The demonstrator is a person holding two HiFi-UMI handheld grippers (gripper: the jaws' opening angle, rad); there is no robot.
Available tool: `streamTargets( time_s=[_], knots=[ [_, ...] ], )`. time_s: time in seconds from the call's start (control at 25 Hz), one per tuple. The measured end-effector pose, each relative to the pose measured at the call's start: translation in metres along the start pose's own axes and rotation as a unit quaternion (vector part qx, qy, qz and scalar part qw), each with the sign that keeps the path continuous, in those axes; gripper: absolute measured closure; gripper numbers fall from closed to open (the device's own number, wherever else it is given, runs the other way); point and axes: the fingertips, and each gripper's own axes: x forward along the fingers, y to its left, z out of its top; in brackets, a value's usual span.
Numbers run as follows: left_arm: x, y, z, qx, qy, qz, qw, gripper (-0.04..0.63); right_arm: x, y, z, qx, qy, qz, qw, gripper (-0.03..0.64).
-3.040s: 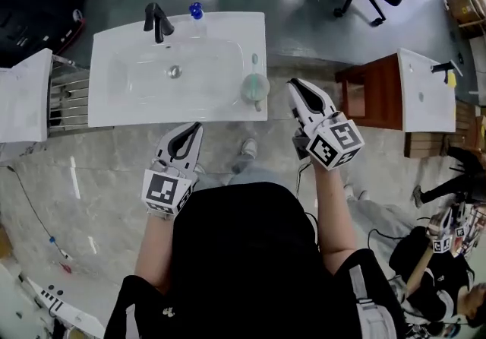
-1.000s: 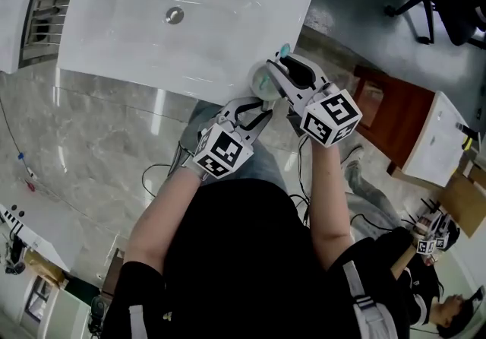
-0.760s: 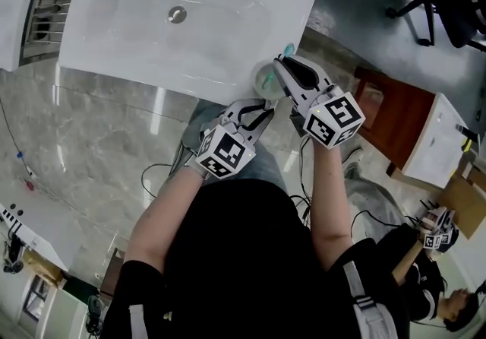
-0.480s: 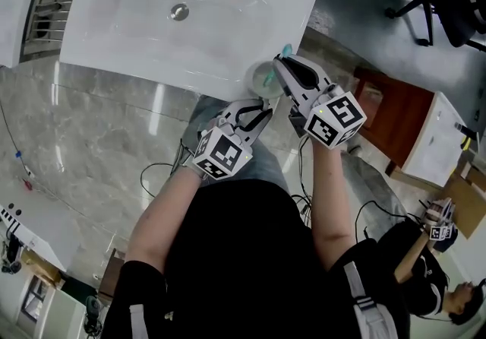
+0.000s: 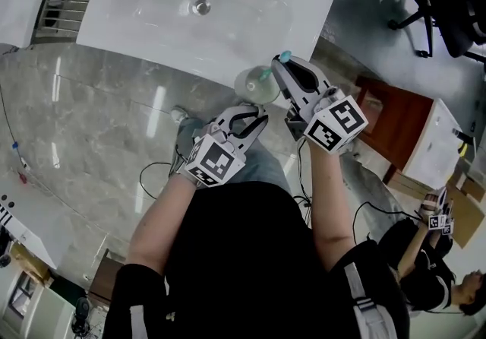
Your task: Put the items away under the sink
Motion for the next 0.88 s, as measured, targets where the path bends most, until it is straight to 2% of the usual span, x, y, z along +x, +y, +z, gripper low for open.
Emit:
streamTargets(
  time_s=[0.44,0.88],
  knots=[
    [-0.126,0.02,-0.024,-0.003,-0.032,0.035,0.9989,0.545,0.068,0.133,0.015,-0.013,-0.017,0.063,0.998,0.572],
    [-0.285,0.065,-0.091,-0.04,-0.067,0.116,0.9902,0.545,0.162,0.274,0.004,-0.025,-0.014,0.124,0.992,0.572]
  ],
)
